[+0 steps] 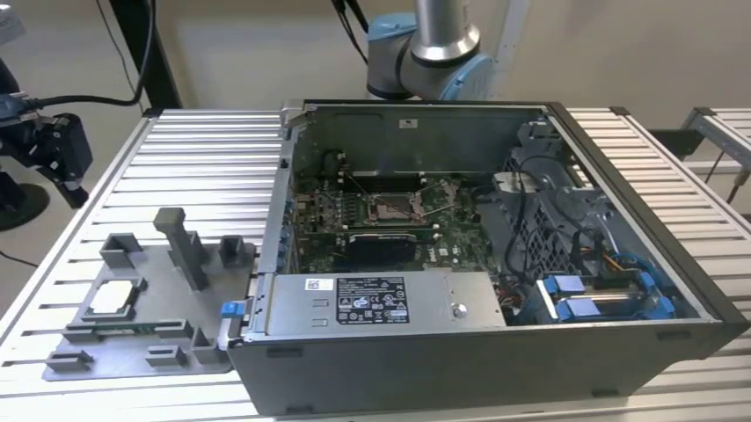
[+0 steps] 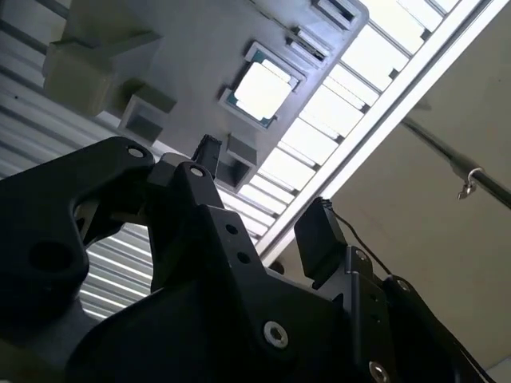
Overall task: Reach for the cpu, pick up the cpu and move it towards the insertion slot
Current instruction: 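Reach for the cpu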
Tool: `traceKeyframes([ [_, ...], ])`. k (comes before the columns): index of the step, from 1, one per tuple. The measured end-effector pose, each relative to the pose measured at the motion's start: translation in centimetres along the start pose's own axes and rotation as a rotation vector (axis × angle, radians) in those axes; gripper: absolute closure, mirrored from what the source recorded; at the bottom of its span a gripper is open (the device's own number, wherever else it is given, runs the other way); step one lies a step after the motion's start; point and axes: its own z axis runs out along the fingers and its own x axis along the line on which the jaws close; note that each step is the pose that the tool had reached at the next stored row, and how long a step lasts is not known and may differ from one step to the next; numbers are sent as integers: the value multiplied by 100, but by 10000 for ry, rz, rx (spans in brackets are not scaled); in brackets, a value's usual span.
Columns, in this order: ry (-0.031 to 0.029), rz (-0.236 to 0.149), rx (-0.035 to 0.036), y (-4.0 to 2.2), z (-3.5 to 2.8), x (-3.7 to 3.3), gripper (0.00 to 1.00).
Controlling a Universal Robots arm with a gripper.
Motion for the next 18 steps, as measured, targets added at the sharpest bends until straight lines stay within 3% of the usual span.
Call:
traceKeyframes([
  [5,1,1,1,-1,39,0,0],
  [18,0,0,0,-3,71,0,0],
])
